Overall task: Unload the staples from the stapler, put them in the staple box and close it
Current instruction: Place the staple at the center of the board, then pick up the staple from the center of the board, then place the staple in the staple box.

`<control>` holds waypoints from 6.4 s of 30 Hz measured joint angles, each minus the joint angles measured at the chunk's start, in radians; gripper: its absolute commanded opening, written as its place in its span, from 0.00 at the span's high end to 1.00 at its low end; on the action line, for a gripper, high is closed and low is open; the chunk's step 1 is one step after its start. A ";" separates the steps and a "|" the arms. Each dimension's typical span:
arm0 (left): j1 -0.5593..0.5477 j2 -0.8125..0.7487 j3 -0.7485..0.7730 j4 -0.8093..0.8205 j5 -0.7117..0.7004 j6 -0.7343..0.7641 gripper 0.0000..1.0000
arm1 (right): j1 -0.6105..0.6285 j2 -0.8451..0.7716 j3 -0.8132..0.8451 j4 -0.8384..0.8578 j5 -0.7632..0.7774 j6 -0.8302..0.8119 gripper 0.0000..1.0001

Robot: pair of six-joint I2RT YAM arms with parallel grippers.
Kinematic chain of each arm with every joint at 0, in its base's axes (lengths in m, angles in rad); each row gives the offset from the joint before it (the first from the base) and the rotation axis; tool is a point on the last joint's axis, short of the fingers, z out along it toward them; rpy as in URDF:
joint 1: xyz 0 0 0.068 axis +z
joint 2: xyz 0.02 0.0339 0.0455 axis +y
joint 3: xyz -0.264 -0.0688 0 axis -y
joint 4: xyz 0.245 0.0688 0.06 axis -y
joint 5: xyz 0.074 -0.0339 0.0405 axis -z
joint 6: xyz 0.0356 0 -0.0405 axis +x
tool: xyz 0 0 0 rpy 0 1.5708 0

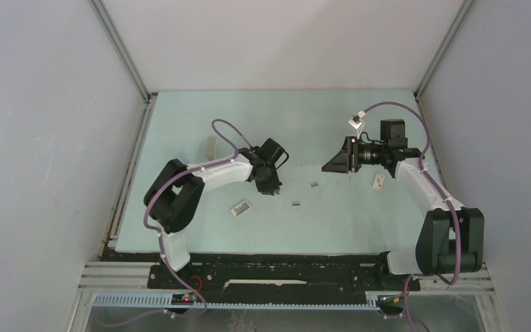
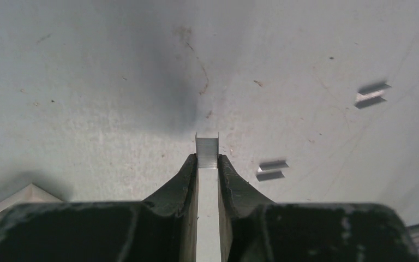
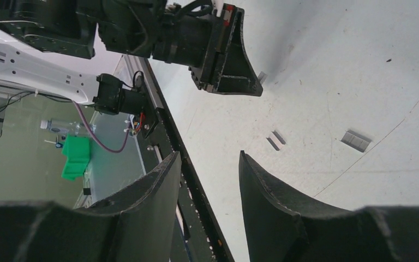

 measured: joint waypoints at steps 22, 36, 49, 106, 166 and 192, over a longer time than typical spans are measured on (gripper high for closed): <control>0.000 0.075 0.049 -0.039 -0.023 0.000 0.57 | -0.015 0.000 0.000 -0.003 0.005 -0.006 0.48; 0.008 -0.674 -0.263 0.119 -0.175 0.200 0.09 | 0.209 0.003 0.070 -0.197 0.179 -0.237 0.46; 0.202 -1.204 -0.760 0.217 -0.238 0.253 0.00 | 0.532 0.253 0.341 -0.317 0.591 -0.194 0.48; 0.260 -1.382 -0.921 0.297 -0.322 0.137 0.00 | 0.777 0.779 0.703 -0.396 1.178 0.145 0.51; 0.261 -1.404 -0.973 0.235 -0.367 0.031 0.11 | 0.888 0.613 0.630 -0.257 1.038 0.147 0.87; 0.277 -1.402 -0.973 0.182 -0.409 -0.028 0.12 | 1.020 0.682 0.624 -0.098 1.133 0.301 0.86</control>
